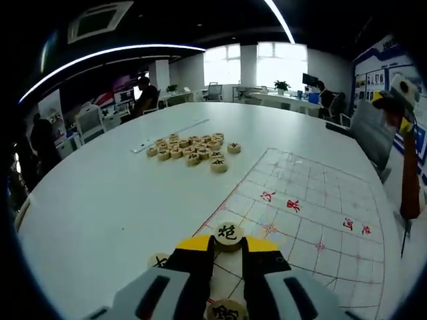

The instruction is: Pick up the chess pieces one by one and place each piece onto its starting position on the chessboard, setting the pieces on their correct points until all the chess pieces are arranged in the starting layout

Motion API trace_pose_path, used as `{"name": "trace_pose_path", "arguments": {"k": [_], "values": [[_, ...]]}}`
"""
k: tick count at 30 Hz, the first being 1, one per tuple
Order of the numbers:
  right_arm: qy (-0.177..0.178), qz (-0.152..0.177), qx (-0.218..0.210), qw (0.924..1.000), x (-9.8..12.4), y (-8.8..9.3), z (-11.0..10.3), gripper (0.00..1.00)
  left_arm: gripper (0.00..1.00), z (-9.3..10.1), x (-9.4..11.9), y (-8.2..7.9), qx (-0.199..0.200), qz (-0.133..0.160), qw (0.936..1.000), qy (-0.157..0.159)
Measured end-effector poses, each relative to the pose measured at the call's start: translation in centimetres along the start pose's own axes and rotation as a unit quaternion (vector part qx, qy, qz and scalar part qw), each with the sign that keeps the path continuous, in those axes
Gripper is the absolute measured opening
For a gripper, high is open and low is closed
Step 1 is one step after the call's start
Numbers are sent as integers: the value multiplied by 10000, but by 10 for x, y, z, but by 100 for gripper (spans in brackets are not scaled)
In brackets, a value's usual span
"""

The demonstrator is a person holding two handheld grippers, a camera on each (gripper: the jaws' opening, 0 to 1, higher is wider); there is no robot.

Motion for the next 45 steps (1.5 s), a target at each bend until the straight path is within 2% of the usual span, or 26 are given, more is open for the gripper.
{"name": "trace_pose_path", "arguments": {"k": [16, 19, 21, 23, 27, 31, 35, 45], "values": [[-4, 7, 8, 10000, 0, -1, -1, 40, 20, -1, -1, 4, 217, 38, 9998, -14], [-11, -2, 10, 10000, -1, 0, -1, 40, 23, -3, -1, 5, 262, 61, 9996, -23], [-11, -3, 10, 10000, -1, 0, -1, 40, 31, -4, 0, 6, 215, 58, 9998, -7], [-7, 3, 9, 10000, 0, 0, 0, 40, 35, -5, 4, 2, 230, 140, 9996, 8], [6, 7, 3, 10000, 0, 0, 0, 40, 36, -10, 10, -13, 251, 425, 9987, -113], [-1, 15, 21, 10000, 1, -1, 0, 40, 38, -15, 11, -23, 152, 587, 9978, -253], [9, 17, 16, 10000, 1, -1, 0, 40, 36, -23, 0, -29, 108, 618, 9974, -351], [31, -9, -3, 10000, 1, 1, 1, 40, 31, -43, -55, -57, 87, 672, 9958, -623]]}}
Point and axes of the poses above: the point that each gripper's makers call its tool centre point, and the gripper's own axes: x roughly backward along the fingers, z roughly to its right, y roughly out of its underside, the point moved 7 cm from there along x, roughly backward along the fingers, and after that the axes turned 7 degrees about -x, right-handed, at the moved point
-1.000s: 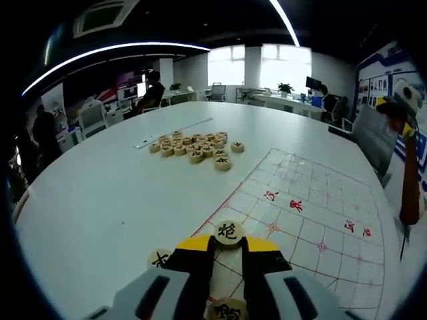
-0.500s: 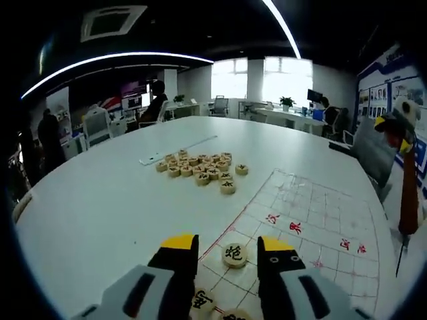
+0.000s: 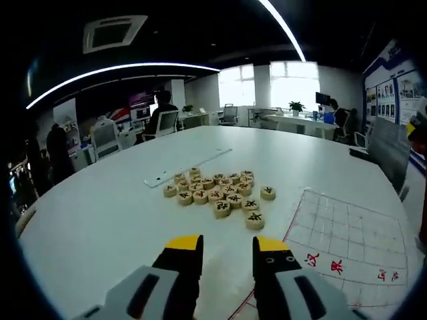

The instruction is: Pick up the chess pieces one by one and place each piece onto its starting position on the chessboard, setting the pieces on their correct points until all the chess pieces are arranged in the starting layout

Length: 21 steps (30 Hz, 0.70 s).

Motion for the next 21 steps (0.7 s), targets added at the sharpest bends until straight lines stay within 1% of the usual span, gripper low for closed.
{"name": "trace_pose_path", "arguments": {"k": [4, 6, 10, 11, 14, 18, 21], "values": [[-4, -17, 6, 10000, -1, 1, 0, 40, 31, -2, -20, -1, 50, -146, 9999, -5], [-14, -20, 2, 10000, -3, 1, 0, 40, 30, -4, -30, -1, 15, -216, 9997, -57], [-35, -43, 13, 10000, -4, 2, -1, 40, 29, -5, -43, 0, 67, -298, 9995, -112], [-27, -50, 17, 10000, -4, 2, -1, 40, 29, -6, -47, 1, -16, -385, 9992, -128], [-1, -43, 5, 10000, -4, 1, 0, 40, 29, -6, -55, -3, 7, -317, 9994, -136], [-2, -68, 3, 10000, -5, 3, 0, 40, 29, -4, -64, -5, 170, -218, 9995, -154], [-8, -74, 0, 10000, -5, 3, 0, 40, 25, -3, -69, -7, 274, -188, 9993, -159]]}}
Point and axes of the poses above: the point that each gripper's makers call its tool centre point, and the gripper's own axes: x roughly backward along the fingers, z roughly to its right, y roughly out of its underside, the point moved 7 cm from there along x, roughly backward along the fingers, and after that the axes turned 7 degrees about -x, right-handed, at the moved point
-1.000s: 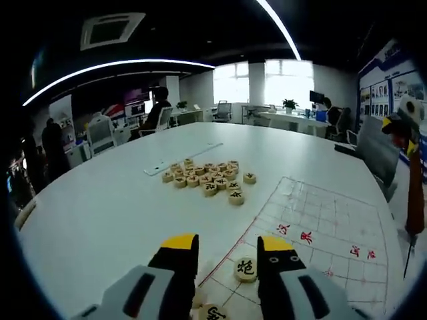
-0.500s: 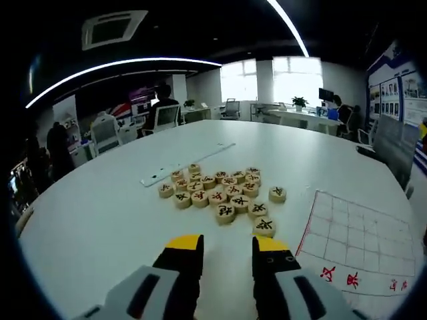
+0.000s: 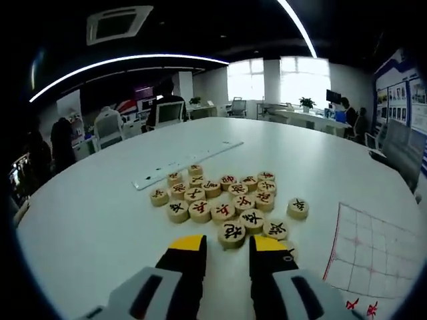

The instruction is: Pick up the chess pieces one by one and place each piece onto its starting position on the chessboard, setting the pieces on their correct points until all the chess pieces are arranged in the starting layout

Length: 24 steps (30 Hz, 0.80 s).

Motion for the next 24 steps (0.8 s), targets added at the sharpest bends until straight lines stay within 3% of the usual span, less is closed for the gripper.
{"name": "trace_pose_path", "arguments": {"k": [4, 10, 15, 19, 24], "values": [[14, 17, -10, 10000, 1, 0, 1, 40, 19, 5, -1, -2, -16, -31, 10000, -3], [13, 42, 20, 10000, 3, -1, -1, 40, 19, 2, 2, -2, -240, -127, 9995, -127], [35, 40, -7, 10000, 3, -1, 1, 40, 19, 0, 26, -1, -223, -199, 9995, -53], [12, 51, 8, 10000, 2, -3, 0, 40, 19, -1, 56, -2, 22, -35, 10000, 5], [-8, 58, 50, 10000, 2, -5, -3, 40, 19, 11, 98, 7, -9, 56, 9998, 188]]}}
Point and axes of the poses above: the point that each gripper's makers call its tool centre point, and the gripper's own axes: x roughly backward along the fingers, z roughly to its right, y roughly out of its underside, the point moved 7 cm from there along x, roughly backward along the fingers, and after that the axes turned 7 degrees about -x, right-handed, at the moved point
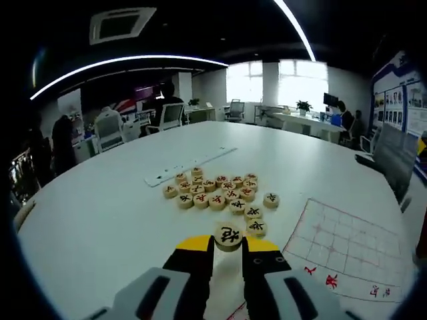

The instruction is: Pick up the chess pieces one by one and place each piece onto its starting position on the chessboard, setting the pieces on their correct points until all the chess pieces are arranged in the starting layout

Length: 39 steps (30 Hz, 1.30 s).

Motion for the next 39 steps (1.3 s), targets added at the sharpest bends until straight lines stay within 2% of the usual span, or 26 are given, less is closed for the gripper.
{"name": "trace_pose_path", "arguments": {"k": [6, 11, 15, 18, 23, 29, 34, 39], "values": [[56, 15, -29, 10000, 2, 0, 2, 40, 19, 17, 38, 7, 97, 134, 9997, 198], [37, 13, -16, 10000, 1, -1, 1, 40, 19, 38, 67, 16, 27, 172, 9989, 443], [31, 5, -7, 10000, 1, -1, 1, 40, 19, 62, 83, 31, -123, 80, 9970, 763], [43, 9, -17, 10000, 1, -1, 2, 40, 19, 80, 94, 46, -489, -114, 9937, 1006], [37, 9, 0, 10000, 1, -1, 1, 40, 19, 110, 111, 67, -379, -215, 9902, 1329], [10, 13, 30, 10000, 1, -2, -1, 40, 19, 142, 131, 83, -556, -361, 9827, 1728], [-69, 8, 100, 9999, 3, -2, -5, 40, 19, 151, 137, 90, -676, -448, 9790, 1870], [-414, -183, 377, 9983, 2, 4, -18, 41, 19, 149, 135, 91, -745, -483, 9784, 1865]]}}
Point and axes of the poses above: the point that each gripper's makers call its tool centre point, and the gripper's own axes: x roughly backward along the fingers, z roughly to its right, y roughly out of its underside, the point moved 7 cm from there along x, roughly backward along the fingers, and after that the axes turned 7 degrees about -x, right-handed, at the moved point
